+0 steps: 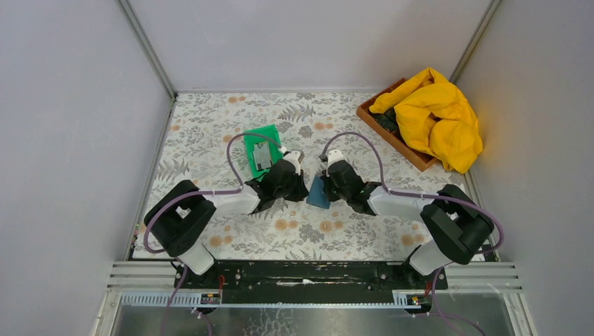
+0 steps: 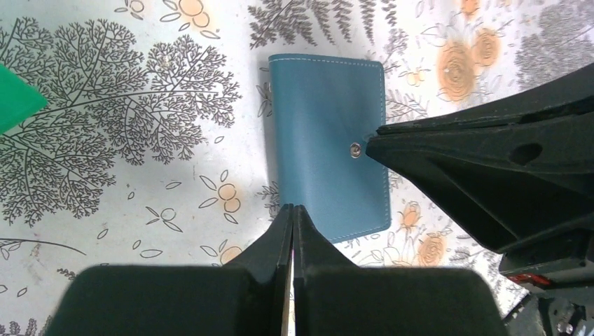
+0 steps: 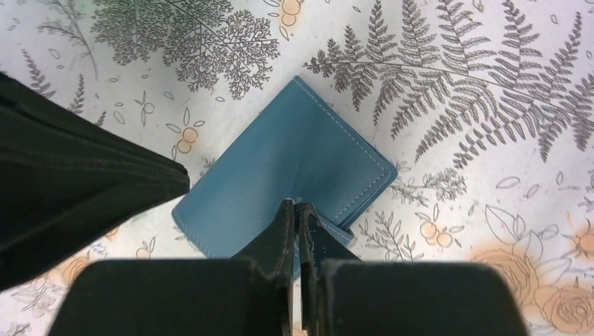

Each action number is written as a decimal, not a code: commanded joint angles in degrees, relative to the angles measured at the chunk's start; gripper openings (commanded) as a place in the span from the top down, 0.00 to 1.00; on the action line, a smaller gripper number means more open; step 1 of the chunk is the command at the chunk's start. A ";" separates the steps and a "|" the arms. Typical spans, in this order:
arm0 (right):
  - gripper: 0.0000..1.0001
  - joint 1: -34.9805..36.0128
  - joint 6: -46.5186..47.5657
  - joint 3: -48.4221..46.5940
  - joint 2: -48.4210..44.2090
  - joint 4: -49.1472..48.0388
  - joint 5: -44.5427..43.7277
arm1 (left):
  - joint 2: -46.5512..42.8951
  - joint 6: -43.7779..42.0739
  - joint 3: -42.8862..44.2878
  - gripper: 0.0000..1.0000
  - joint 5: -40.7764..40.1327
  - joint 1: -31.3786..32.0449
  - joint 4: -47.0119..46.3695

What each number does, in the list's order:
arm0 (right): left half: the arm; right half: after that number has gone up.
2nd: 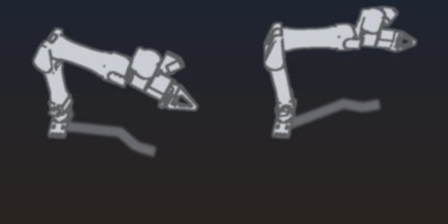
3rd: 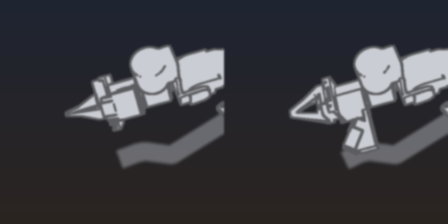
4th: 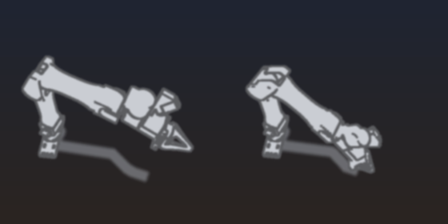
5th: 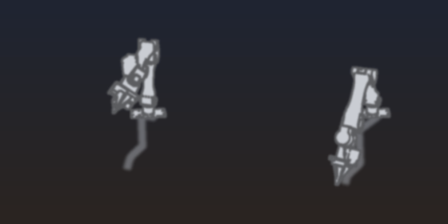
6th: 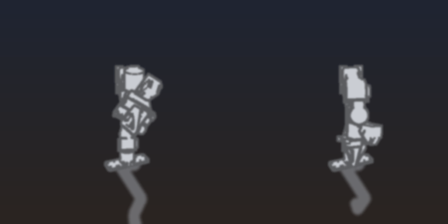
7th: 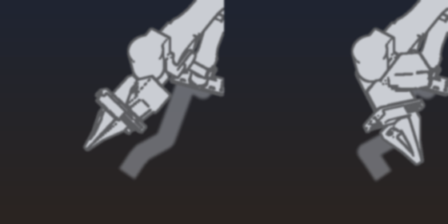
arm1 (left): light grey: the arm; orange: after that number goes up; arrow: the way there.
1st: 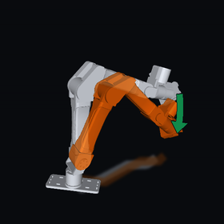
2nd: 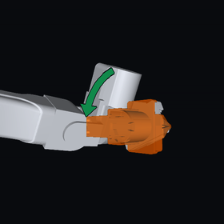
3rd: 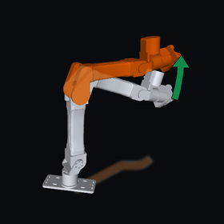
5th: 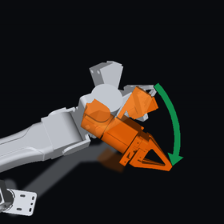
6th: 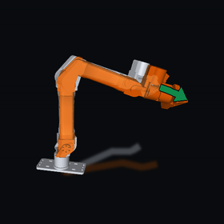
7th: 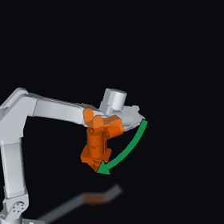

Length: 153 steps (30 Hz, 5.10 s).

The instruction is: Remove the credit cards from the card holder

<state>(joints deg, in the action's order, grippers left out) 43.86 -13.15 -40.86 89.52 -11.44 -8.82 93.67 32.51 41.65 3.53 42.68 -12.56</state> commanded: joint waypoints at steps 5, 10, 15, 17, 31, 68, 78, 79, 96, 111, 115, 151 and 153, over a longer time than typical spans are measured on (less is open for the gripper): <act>1.00 0.45 -2.33 5.17 -11.61 -5.42 -0.91 | -5.59 0.45 -2.74 1.00 -0.38 -0.30 -5.76; 1.00 0.47 -0.68 3.05 -16.44 -1.82 -2.56 | -8.01 0.47 -4.25 0.70 -1.82 -0.31 -6.99; 1.00 0.49 -0.04 -0.12 -17.60 1.47 -2.82 | -11.71 -0.34 -5.73 0.29 -3.65 -0.35 -7.42; 1.00 0.46 -0.11 -0.66 -18.22 1.77 -2.54 | -12.67 -0.57 -6.19 0.27 -4.04 -0.31 -7.64; 1.00 0.48 -1.49 3.71 -23.57 4.79 -6.83 | -14.35 -0.30 -7.19 0.48 -3.78 -0.31 -8.87; 1.00 0.47 -2.41 3.45 -26.77 6.99 -5.22 | -11.33 -6.93 -5.13 0.55 14.04 6.43 -16.63; 1.00 0.49 -2.51 3.59 -27.00 7.22 -4.89 | -8.11 -8.16 -2.20 0.57 11.03 7.78 -12.25; 1.00 0.48 -2.78 3.92 -27.09 6.91 -4.76 | -7.04 -7.84 -1.74 0.58 10.56 7.84 -11.89; 1.00 0.47 -3.73 6.75 -30.74 8.54 -7.79 | 3.45 -5.49 3.01 0.67 4.25 7.90 -6.14; 1.00 0.39 -7.03 10.80 -32.84 10.57 -11.12 | 3.39 -4.31 -0.44 0.55 11.04 7.86 -18.35; 0.98 0.45 -8.36 11.14 -32.23 12.24 -12.45 | 4.00 -4.09 -0.74 0.42 13.95 7.86 -21.49; 0.64 -0.11 -10.41 6.57 -33.02 13.34 -14.27 | 15.32 -6.94 7.16 0.36 19.05 14.61 -23.13; 0.76 -0.13 -10.62 6.50 -31.98 12.61 -13.60 | 15.08 -6.98 7.00 0.36 19.25 14.55 -23.26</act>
<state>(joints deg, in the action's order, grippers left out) 43.27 -23.62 -31.51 56.47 5.72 -24.01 108.90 26.79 48.40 22.11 56.60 -34.20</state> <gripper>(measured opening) 0.333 0.647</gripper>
